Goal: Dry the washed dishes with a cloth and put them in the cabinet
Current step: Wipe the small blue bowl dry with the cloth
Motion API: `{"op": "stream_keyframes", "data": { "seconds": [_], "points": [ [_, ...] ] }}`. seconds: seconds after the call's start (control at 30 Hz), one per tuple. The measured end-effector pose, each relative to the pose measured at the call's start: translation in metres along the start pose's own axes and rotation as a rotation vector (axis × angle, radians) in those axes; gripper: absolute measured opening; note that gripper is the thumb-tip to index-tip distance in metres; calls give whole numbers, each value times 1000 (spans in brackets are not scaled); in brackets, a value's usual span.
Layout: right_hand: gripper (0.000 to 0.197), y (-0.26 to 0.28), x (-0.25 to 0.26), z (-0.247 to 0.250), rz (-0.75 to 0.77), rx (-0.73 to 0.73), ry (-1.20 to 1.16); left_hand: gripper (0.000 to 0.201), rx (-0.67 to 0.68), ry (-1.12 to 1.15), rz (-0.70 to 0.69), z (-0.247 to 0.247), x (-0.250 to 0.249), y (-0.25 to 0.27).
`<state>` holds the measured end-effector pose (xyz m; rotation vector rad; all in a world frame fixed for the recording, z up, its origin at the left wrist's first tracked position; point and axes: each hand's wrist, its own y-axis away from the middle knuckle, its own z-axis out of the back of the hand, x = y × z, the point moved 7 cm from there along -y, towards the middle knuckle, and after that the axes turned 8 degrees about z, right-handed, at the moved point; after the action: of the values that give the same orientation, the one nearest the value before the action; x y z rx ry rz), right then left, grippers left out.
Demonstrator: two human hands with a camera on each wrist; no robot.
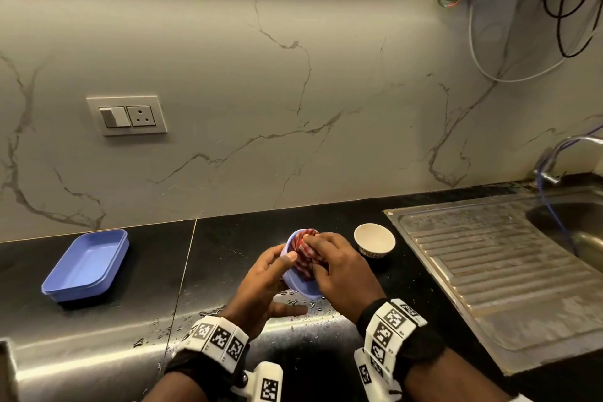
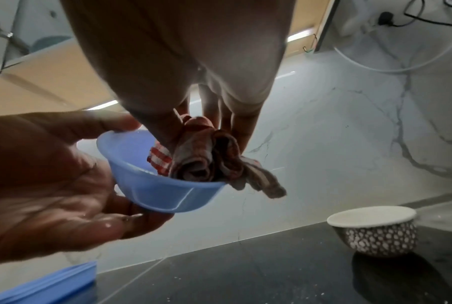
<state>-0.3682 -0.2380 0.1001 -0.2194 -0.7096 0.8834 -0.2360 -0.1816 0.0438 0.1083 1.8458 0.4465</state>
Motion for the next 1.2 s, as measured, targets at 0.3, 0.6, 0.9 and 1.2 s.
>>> {"op": "stream_keyframes", "data": {
  "seconds": [0.3, 0.6, 0.9, 1.2],
  "points": [
    [45, 6, 9, 9, 23, -128, -192, 81, 50, 53, -69, 10, -10, -3],
    [41, 9, -5, 28, 2, -208, -151, 60, -85, -327, -244, 2, -53, 4],
    [43, 17, -6, 30, 12, -224, -156, 81, -86, -708, -335, -6, -73, -4],
    [51, 12, 9, 36, 115, -282, -196, 57, -118, -459, -284, -4, -77, 12]
  ]
}}
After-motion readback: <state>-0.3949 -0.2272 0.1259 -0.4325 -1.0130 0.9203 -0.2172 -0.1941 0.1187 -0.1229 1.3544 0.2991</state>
